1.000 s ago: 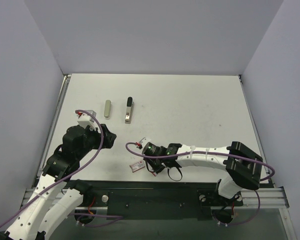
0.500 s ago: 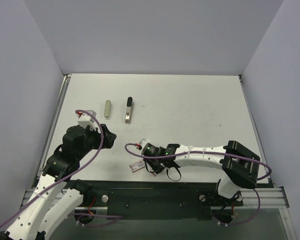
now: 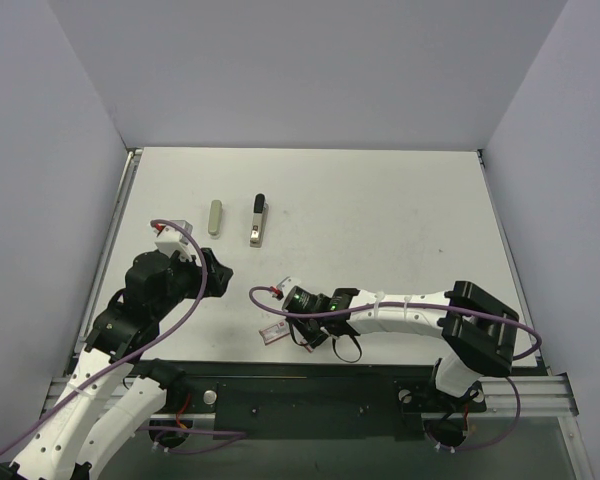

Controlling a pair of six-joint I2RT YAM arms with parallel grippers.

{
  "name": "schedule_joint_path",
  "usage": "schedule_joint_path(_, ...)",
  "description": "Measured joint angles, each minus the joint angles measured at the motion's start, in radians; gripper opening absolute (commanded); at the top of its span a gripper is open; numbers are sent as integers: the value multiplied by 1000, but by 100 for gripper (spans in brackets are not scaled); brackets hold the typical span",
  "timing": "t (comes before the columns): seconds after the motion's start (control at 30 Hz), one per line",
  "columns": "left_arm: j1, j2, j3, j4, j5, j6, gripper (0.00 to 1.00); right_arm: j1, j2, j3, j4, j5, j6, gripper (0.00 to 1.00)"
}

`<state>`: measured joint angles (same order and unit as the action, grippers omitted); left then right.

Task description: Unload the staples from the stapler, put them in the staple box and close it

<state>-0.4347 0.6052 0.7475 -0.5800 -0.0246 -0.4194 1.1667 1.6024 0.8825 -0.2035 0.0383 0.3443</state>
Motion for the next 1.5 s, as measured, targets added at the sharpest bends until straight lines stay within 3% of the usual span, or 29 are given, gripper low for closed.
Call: schedule_joint_path(1.5, 0, 0, 0, 0, 0, 0, 84, 6, -10, -25, 20, 18, 22, 8)
